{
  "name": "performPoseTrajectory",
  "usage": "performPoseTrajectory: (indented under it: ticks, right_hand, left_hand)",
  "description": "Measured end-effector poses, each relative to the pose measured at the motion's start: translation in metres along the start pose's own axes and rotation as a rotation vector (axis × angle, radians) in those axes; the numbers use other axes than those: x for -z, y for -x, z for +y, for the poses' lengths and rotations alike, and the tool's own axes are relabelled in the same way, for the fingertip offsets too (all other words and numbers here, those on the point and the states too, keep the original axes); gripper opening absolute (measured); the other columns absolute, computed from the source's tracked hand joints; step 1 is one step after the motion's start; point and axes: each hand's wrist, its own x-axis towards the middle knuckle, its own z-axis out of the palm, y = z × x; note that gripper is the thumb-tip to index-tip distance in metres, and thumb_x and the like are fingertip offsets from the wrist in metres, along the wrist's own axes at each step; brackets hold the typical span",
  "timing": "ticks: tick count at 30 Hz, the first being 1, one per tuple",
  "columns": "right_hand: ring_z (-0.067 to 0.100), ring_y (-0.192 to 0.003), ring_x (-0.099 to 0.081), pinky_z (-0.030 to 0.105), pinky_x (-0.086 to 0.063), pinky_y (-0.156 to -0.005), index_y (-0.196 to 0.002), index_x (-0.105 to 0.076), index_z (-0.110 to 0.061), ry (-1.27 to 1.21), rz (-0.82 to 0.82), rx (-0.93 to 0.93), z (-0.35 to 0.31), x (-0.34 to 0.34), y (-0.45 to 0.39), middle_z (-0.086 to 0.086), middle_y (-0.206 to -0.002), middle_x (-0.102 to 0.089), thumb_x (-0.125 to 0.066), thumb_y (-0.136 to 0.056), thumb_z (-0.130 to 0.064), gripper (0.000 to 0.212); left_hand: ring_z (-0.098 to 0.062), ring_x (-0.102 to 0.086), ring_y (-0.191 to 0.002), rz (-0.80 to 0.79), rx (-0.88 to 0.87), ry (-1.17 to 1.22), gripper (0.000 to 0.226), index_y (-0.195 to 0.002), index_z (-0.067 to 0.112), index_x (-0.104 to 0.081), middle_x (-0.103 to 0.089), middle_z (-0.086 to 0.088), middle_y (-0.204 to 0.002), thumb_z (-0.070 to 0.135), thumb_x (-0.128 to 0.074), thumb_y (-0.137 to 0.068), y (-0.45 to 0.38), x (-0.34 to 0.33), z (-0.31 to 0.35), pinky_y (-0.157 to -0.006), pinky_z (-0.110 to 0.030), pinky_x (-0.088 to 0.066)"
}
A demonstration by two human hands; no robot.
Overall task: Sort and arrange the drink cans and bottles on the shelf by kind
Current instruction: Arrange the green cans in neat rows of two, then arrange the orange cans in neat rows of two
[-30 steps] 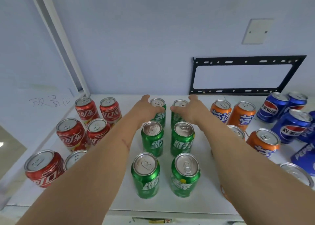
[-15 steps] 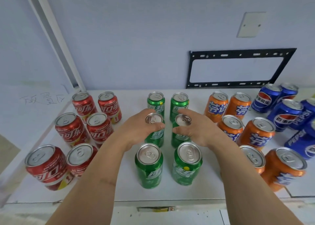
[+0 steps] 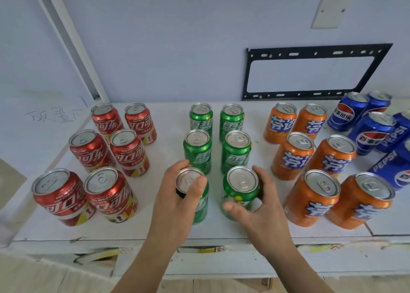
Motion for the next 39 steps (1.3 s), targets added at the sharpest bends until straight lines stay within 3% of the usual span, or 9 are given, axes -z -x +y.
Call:
performPoseTrajectory:
  ticks: [4, 11, 15, 24, 27, 30, 33, 37, 39]
  right_hand:
    - [-0.006, -0.106, -0.045, 0.022, -0.042, -0.093, -0.137, -0.038, -0.032, 0.198, 0.035, -0.006, 0.019, -0.011, 0.004, -0.016, -0.123, -0.046, -0.088, -0.055, -0.054, 0.098]
    - [-0.006, -0.092, -0.042, 0.017, -0.037, -0.083, -0.135, -0.039, -0.026, 0.258, 0.003, 0.032, 0.022, -0.009, 0.005, -0.01, -0.115, -0.045, -0.086, -0.067, -0.038, 0.083]
    - [0.004, -0.098, -0.053, 0.017, -0.04, -0.081, -0.134, -0.039, -0.028, 0.243, -0.035, 0.038, 0.023, -0.007, 0.009, -0.012, -0.115, -0.051, -0.084, -0.069, -0.034, 0.079]
    - [0.011, -0.107, -0.058, 0.023, -0.049, -0.083, -0.138, -0.036, -0.029, 0.204, -0.044, -0.032, 0.016, -0.009, 0.01, -0.009, -0.121, -0.056, -0.083, -0.07, -0.034, 0.083]
    - [0.01, -0.118, -0.053, 0.016, -0.041, -0.088, -0.146, -0.028, -0.027, 0.14, -0.094, -0.04, 0.005, -0.001, 0.013, -0.007, -0.131, -0.051, -0.088, -0.067, -0.031, 0.099]
    - [0.01, -0.134, -0.038, 0.024, -0.032, -0.104, -0.153, -0.017, -0.024, 0.168, -0.104, -0.01, -0.017, 0.016, 0.017, -0.002, -0.15, -0.037, -0.087, -0.067, -0.042, 0.113]
    - [0.013, -0.138, -0.037, 0.034, -0.035, -0.111, -0.151, -0.026, -0.022, 0.23, -0.086, 0.062, -0.047, 0.04, 0.014, -0.003, -0.153, -0.037, -0.077, -0.072, -0.058, 0.101]
    - [0.014, -0.121, -0.053, 0.03, -0.042, -0.1, -0.141, -0.047, -0.021, 0.342, -0.017, 0.098, -0.082, 0.094, -0.006, -0.002, -0.134, -0.056, -0.068, -0.087, -0.048, 0.064]
    - [0.015, -0.12, -0.055, 0.032, -0.043, -0.099, -0.139, -0.05, -0.022, 0.448, 0.001, 0.115, -0.088, 0.124, -0.027, -0.003, -0.134, -0.058, -0.063, -0.09, -0.048, 0.057]
  left_hand:
    - [0.011, -0.058, -0.092, -0.018, 0.039, -0.023, 0.045, -0.114, 0.036, -0.055, -0.064, 0.021, -0.097, 0.047, -0.076, -0.077, -0.004, -0.003, -0.007, -0.071, 0.001, -0.039]
    - [0.003, -0.063, -0.092, -0.104, 0.043, 0.012, 0.043, -0.112, 0.039, -0.055, -0.066, 0.022, -0.097, 0.047, -0.079, -0.077, -0.011, 0.002, -0.013, -0.082, -0.019, -0.048]
    - [0.0, -0.064, -0.093, -0.136, 0.031, 0.018, 0.04, -0.117, 0.036, -0.055, -0.068, 0.013, -0.101, 0.039, -0.075, -0.083, -0.012, 0.004, -0.013, -0.083, -0.021, -0.049]
    - [-0.001, -0.062, -0.097, -0.188, 0.007, 0.006, 0.037, -0.115, 0.039, -0.053, -0.064, 0.015, -0.103, 0.045, -0.073, -0.085, -0.01, 0.009, -0.008, -0.082, -0.024, -0.048]
    - [-0.006, -0.061, -0.102, -0.228, 0.017, -0.029, 0.044, -0.121, 0.034, -0.054, -0.063, 0.013, -0.11, 0.049, -0.072, -0.084, -0.011, 0.015, 0.0, -0.083, -0.026, -0.047]
    - [-0.009, -0.059, -0.111, -0.234, -0.038, -0.098, 0.049, -0.128, 0.029, -0.056, -0.061, 0.009, -0.123, 0.051, -0.068, -0.086, -0.012, 0.019, 0.021, -0.093, -0.031, -0.047]
    - [-0.012, -0.058, -0.114, -0.161, -0.167, -0.187, 0.046, -0.128, 0.023, -0.058, -0.06, 0.004, -0.128, 0.048, -0.063, -0.091, -0.021, 0.011, 0.054, -0.098, -0.035, -0.047]
    - [-0.013, -0.058, -0.113, -0.189, -0.264, -0.237, 0.039, -0.124, 0.02, -0.06, -0.062, 0.002, -0.126, 0.043, -0.063, -0.092, -0.04, -0.021, 0.095, -0.095, -0.028, -0.044]
    - [-0.014, -0.057, -0.115, -0.222, -0.295, -0.28, 0.043, -0.128, 0.019, -0.059, -0.061, 0.001, -0.129, 0.044, -0.062, -0.093, -0.048, -0.046, 0.11, -0.097, -0.029, -0.043]
